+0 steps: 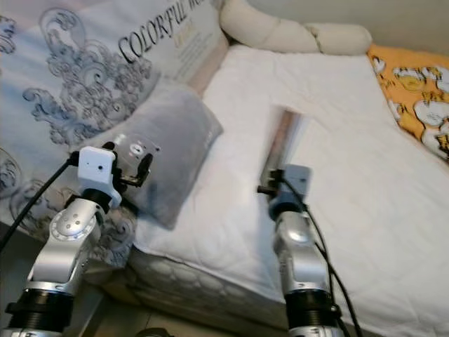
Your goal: Clean up the room
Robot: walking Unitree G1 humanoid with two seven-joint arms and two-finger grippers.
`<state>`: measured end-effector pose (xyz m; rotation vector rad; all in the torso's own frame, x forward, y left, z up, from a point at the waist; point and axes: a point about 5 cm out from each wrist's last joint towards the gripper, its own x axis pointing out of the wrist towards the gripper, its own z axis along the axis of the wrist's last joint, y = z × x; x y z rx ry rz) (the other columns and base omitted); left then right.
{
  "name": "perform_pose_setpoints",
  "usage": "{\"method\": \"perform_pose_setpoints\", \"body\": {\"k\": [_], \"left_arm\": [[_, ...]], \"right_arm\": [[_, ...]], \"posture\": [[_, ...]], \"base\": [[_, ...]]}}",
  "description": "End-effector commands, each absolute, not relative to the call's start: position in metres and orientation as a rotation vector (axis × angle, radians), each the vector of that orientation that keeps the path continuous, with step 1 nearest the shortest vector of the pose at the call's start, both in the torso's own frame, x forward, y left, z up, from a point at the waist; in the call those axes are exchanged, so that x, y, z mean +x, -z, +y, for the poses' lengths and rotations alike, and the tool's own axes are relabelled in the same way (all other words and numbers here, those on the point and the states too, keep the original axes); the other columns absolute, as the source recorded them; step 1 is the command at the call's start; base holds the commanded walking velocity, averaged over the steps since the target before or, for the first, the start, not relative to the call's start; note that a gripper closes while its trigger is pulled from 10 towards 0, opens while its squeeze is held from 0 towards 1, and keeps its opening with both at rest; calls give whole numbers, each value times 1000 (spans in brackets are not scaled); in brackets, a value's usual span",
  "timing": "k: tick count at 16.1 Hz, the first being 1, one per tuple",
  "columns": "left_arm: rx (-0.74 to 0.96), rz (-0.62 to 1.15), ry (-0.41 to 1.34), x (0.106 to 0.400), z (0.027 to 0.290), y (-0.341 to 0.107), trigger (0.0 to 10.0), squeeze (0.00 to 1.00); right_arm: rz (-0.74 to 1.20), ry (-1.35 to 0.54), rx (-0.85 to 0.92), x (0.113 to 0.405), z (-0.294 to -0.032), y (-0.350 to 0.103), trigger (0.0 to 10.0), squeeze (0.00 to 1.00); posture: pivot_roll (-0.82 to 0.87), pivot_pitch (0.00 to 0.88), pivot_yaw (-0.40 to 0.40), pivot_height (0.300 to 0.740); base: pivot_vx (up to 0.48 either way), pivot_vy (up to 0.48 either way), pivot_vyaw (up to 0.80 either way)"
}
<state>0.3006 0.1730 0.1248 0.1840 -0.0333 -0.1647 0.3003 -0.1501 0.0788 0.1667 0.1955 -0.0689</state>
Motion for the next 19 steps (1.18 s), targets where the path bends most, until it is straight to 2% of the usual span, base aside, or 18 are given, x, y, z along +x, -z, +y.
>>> {"method": "perform_pose_setpoints", "body": {"k": [1, 3, 8, 14, 17, 19], "left_arm": [[194, -36, 148, 302, 180, -127, 10000, 125], [197, -32, 151, 302, 179, -126, 10000, 122], [214, -15, 181, 301, 178, -124, 10000, 90], [285, 54, 435, 293, 167, -120, 10000, 106], [334, 180, 702, 277, 166, -117, 10000, 106], [336, 250, 798, 268, 167, -114, 10000, 110]], "right_arm": [[168, 23, 188, 305, -137, -87, 10000, 0], [178, 14, 193, 304, -136, -86, 10000, 0], [226, -37, 233, 314, -129, -87, 10000, 0], [474, -122, 370, 346, -130, -76, 10000, 0], [625, -205, 608, 358, -128, -76, 10000, 0], [673, -238, 675, 359, -131, -77, 10000, 0]], "posture": [[106, 0, 10, 740], [106, 0, 10, 740], [106, 0, 14, 740], [128, 0, 15, 740], [159, 0, 14, 740], [189, 0, 11, 740]], "base": [[304, 0, 0], [281, 0, 0], [0, 0, 0], [0, 0, 0], [0, 0, 0], [0, 0, 0]]}}
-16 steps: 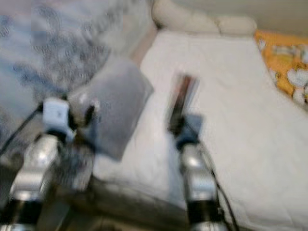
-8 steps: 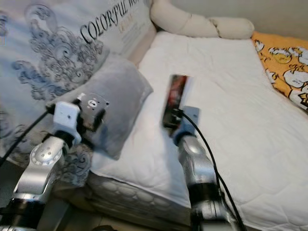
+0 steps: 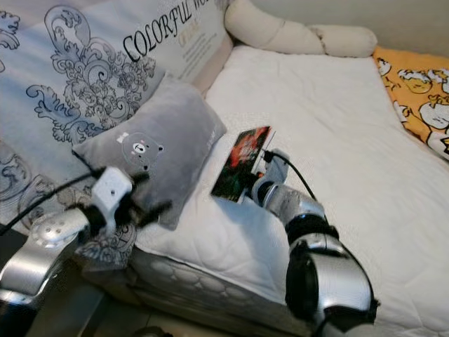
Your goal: Clean up the room
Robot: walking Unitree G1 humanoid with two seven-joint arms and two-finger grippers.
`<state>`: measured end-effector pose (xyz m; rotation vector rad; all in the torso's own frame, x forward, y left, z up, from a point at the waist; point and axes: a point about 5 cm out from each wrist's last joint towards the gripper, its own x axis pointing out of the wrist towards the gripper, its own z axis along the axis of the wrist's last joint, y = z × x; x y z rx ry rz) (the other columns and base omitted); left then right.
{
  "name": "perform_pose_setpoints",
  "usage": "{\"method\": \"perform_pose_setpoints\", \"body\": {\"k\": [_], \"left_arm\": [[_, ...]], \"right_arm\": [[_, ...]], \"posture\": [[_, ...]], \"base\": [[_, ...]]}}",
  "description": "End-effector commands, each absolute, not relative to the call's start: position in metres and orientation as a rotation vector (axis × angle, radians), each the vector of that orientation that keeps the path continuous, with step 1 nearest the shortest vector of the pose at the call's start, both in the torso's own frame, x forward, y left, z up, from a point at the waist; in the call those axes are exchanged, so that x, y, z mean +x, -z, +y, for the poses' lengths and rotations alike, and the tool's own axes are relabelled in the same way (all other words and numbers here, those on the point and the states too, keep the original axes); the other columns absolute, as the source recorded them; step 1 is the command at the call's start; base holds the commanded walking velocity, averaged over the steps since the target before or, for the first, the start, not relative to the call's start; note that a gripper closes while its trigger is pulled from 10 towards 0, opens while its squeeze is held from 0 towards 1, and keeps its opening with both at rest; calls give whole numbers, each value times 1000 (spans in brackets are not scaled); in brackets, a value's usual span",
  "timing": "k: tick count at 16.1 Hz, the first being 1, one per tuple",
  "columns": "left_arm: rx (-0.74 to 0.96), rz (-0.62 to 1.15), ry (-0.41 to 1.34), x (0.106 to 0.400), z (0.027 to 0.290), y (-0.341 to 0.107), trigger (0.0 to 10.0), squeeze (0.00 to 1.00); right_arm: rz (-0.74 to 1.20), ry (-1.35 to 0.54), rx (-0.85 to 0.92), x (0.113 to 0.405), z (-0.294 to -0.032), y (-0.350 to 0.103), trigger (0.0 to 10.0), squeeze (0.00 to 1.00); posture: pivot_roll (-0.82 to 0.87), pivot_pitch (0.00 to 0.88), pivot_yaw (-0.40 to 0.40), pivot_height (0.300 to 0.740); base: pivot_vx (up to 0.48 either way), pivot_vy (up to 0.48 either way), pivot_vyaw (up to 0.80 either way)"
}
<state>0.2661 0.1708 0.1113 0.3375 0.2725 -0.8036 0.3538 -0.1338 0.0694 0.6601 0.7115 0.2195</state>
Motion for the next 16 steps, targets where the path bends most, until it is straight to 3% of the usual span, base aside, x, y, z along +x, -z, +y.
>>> {"method": "perform_pose_setpoints", "body": {"k": [1, 6, 7, 8, 9, 12, 16], "left_arm": [[327, 312, 884, 258, 169, -112, 10000, 106], [291, 441, 1000, 234, 173, -113, 10000, 106], [288, 454, 1007, 231, 173, -113, 10000, 110], [288, 458, 1009, 230, 173, -113, 10000, 110], [286, 467, 1010, 228, 174, -114, 10000, 110], [284, 471, 1007, 228, 173, -116, 10000, 110], [278, 470, 1007, 230, 170, -117, 10000, 110]], "right_arm": [[704, -262, 703, 358, -136, -79, 10000, 0], [773, -234, 635, 355, -160, -75, 10000, 0], [777, -226, 620, 354, -164, -75, 10000, 59], [780, -223, 614, 354, -166, -75, 10000, 255], [801, -210, 578, 352, -170, -72, 10000, 937], [784, -114, 531, 348, -190, -66, 10000, 1000], [754, 2, 510, 341, -220, -61, 10000, 1000]], "posture": [[200, 0, 16, 740], [246, 0, 18, 740], [257, 0, 18, 740], [257, 0, 18, 740], [261, 0, 17, 740], [265, 0, 9, 740], [254, 0, 21, 740]], "base": [[0, 0, 0], [0, 0, 0], [0, 0, 0], [0, 0, 0], [0, 0, 0], [0, 0, 0], [0, 0, 0]]}}
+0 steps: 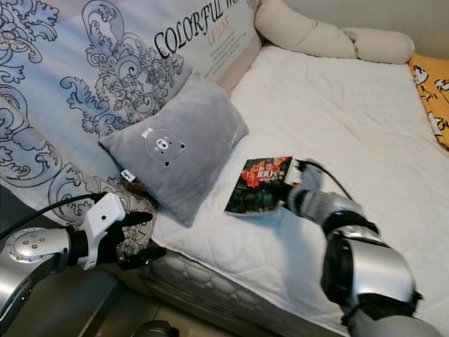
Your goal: Clean up the room
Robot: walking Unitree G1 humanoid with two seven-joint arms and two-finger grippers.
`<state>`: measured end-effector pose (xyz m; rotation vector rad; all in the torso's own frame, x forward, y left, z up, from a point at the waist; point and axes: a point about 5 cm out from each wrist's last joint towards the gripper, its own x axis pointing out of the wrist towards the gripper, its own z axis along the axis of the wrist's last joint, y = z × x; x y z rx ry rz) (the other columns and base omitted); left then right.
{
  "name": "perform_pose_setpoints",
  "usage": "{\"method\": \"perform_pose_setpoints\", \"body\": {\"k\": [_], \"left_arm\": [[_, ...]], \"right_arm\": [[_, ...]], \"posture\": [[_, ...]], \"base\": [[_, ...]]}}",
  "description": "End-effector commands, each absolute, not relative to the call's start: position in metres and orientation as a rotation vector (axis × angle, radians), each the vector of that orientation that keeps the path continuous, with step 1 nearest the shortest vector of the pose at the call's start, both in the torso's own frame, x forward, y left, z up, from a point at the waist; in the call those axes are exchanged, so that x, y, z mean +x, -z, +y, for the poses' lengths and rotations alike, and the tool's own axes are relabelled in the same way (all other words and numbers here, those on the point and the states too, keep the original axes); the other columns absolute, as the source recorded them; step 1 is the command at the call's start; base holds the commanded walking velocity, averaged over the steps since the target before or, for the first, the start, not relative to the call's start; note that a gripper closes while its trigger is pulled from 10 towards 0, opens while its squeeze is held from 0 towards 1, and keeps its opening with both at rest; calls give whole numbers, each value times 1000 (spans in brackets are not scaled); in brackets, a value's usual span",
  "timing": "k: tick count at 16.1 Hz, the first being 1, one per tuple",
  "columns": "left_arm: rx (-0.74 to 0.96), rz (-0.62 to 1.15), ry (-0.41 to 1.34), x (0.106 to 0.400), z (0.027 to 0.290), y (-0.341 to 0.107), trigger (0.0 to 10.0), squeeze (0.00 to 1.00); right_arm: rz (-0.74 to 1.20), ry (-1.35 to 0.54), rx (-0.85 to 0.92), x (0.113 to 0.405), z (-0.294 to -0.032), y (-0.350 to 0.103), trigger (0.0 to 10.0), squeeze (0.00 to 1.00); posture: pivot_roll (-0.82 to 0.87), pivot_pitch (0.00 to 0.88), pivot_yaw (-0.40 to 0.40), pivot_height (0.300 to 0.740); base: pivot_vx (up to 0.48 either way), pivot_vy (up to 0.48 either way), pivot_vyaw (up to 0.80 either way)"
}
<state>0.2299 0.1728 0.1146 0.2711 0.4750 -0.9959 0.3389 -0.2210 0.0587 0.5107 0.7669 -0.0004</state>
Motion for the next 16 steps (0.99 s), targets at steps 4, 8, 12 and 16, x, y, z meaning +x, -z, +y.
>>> {"method": "perform_pose_setpoints", "body": {"k": [4, 8, 12, 16], "left_arm": [[220, 441, 976, 236, 165, -114, 10000, 110], [169, 248, 633, 261, 167, -113, 10000, 102], [182, 187, 470, 268, 168, -109, 10000, 110], [149, 168, 293, 268, 178, -100, 10000, 102]], "right_arm": [[788, 59, 474, 318, -250, -42, 10000, 1000], [512, -29, 309, 325, -254, -53, 10000, 1000], [454, -100, 0, 309, -229, -42, 10000, 1000], [227, 54, 110, 282, -204, -42, 10000, 1000]], "posture": [[200, 0, 33, 740], [152, 0, 37, 740], [102, 0, 38, 740], [86, 0, 21, 740]], "base": [[0, 0, 0], [0, 0, 0], [0, 0, 0], [0, -480, 0]]}}
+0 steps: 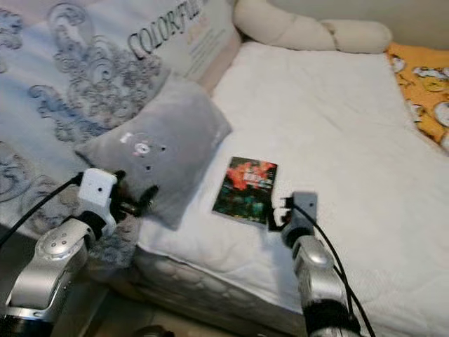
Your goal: Clean up the room
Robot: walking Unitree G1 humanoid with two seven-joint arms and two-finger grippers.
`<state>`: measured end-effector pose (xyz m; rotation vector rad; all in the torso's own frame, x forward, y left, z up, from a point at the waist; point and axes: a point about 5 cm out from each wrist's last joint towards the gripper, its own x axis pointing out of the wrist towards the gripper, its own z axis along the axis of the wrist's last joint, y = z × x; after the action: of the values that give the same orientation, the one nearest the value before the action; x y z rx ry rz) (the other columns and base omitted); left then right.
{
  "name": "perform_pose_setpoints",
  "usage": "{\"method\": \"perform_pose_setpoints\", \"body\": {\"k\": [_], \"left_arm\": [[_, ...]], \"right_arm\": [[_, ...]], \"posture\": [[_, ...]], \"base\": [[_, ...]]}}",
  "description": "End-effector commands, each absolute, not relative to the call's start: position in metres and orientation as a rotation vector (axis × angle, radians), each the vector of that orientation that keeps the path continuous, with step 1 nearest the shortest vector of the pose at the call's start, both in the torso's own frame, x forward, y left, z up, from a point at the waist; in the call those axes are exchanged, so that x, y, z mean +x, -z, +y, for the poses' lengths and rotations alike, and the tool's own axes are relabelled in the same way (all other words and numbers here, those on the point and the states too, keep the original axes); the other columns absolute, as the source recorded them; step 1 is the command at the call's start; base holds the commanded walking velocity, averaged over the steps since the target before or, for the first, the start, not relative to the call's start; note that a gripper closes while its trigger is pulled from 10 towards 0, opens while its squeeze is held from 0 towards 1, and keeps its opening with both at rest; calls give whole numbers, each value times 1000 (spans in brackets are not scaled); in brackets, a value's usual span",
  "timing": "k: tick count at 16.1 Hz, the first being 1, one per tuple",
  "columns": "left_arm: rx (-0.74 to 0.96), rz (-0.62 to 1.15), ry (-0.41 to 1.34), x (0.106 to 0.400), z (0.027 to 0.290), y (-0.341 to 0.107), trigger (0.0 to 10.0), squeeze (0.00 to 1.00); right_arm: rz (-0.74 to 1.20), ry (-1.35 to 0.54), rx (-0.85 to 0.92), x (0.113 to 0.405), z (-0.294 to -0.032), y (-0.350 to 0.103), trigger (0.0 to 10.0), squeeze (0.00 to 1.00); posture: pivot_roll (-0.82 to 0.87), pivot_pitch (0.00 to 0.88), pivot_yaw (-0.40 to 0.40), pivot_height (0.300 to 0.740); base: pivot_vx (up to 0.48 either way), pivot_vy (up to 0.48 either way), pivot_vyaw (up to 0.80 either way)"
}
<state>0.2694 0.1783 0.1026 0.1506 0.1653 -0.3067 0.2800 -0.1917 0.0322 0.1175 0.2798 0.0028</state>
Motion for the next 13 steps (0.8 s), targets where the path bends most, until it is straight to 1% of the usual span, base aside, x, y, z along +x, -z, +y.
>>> {"method": "perform_pose_setpoints", "body": {"k": [1, 2, 4, 5, 6, 7, 9, 13], "left_arm": [[137, 169, 263, 268, 180, -98, 10000, 102], [131, 169, 250, 267, 181, -97, 10000, 106], [120, 166, 236, 268, 180, -94, 10000, 102], [120, 161, 229, 269, 180, -95, 10000, 102], [116, 154, 220, 270, 181, -95, 10000, 106], [116, 151, 215, 272, 181, -96, 10000, 102], [112, 141, 208, 274, 180, -96, 10000, 102], [107, 133, 200, 278, 178, -96, 10000, 106]], "right_arm": [[188, 70, 107, 276, -199, -44, 10000, 1000], [167, 76, 150, 273, -192, -47, 10000, 1000], [165, 60, 241, 276, -172, -55, 10000, 1000], [154, 48, 244, 276, -166, -58, 10000, 1000], [174, 49, 242, 275, -161, -58, 10000, 1000], [296, 21, 196, 274, -156, -51, 10000, 1000], [196, 22, 113, 276, -156, -60, 10000, 1000], [226, 37, 107, 280, -159, -65, 10000, 1000]], "posture": [[82, 0, 19, 740], [77, 0, 15, 740], [82, 0, 7, 740], [81, 0, 7, 740], [80, 0, 7, 740], [79, 0, 8, 740], [79, 0, 2, 740], [75, 0, -3, 740]], "base": [[0, -480, 0], [0, -480, 0], [0, -480, 0], [0, -480, 0], [0, -480, 0], [0, -480, 0], [0, -480, 0], [0, -480, 0]]}}
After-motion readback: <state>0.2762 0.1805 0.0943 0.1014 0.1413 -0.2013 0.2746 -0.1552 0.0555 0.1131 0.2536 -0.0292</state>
